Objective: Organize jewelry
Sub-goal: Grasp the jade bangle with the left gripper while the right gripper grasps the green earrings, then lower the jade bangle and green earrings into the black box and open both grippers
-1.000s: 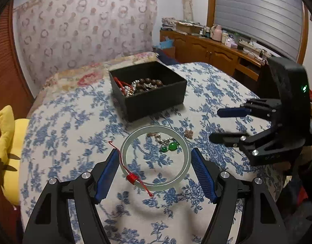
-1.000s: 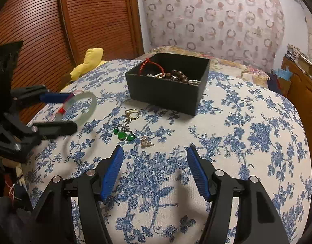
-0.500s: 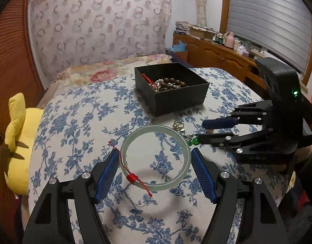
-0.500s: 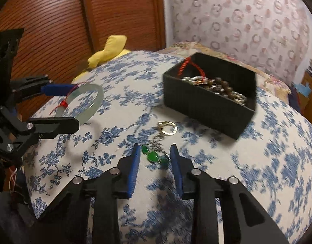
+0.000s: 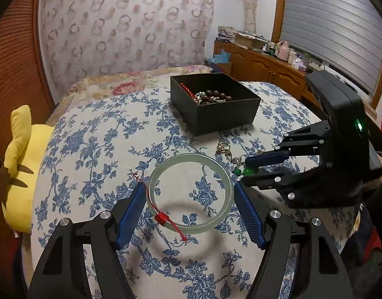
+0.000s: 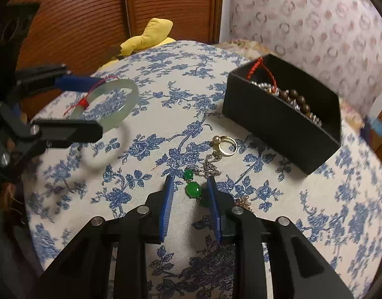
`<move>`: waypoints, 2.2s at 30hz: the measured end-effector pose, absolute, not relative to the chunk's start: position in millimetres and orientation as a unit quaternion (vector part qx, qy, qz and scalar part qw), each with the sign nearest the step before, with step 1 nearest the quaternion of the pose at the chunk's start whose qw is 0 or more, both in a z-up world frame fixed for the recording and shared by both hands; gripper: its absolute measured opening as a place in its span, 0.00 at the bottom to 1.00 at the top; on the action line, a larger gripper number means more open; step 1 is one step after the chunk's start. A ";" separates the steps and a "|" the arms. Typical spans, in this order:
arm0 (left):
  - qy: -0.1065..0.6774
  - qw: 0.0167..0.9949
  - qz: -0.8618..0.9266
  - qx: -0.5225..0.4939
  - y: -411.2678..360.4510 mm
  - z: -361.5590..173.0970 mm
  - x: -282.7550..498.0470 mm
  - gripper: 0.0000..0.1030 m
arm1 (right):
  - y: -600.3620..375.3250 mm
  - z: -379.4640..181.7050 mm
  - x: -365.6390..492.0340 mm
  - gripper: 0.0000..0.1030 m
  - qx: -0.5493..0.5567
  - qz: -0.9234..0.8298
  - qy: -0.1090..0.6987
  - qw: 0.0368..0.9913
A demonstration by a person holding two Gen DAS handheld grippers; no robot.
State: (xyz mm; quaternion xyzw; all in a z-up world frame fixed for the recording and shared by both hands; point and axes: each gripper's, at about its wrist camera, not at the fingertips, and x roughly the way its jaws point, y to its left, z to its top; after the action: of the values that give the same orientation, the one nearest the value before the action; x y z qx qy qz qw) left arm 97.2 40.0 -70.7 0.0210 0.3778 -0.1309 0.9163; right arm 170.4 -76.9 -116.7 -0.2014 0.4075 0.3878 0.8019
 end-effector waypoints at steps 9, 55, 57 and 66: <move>0.381 0.915 -0.131 0.020 38.5 -73.0 98.9 0.67 | -74.8 -116.4 174.3 0.13 -0.199 0.388 0.413 0.800; 0.350 0.928 -0.120 0.030 2.6 -30.3 203.3 0.67 | -132.8 -16.8 288.3 0.13 -0.108 0.292 0.328 0.892; 0.352 0.928 -0.121 0.033 -1.3 -30.2 208.4 0.67 | -134.0 -21.7 292.2 0.14 -0.100 0.288 0.337 0.891; 0.359 0.925 -0.120 0.041 -15.9 -34.4 236.6 0.67 | -145.5 -27.5 293.8 0.39 -0.080 0.281 0.345 0.892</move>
State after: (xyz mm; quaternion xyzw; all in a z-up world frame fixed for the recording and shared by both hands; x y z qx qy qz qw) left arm 236.6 -15.9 -34.4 0.0412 0.3589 -0.1203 0.9247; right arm 293.8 -145.5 -27.5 -0.0795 0.3452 0.2805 0.8921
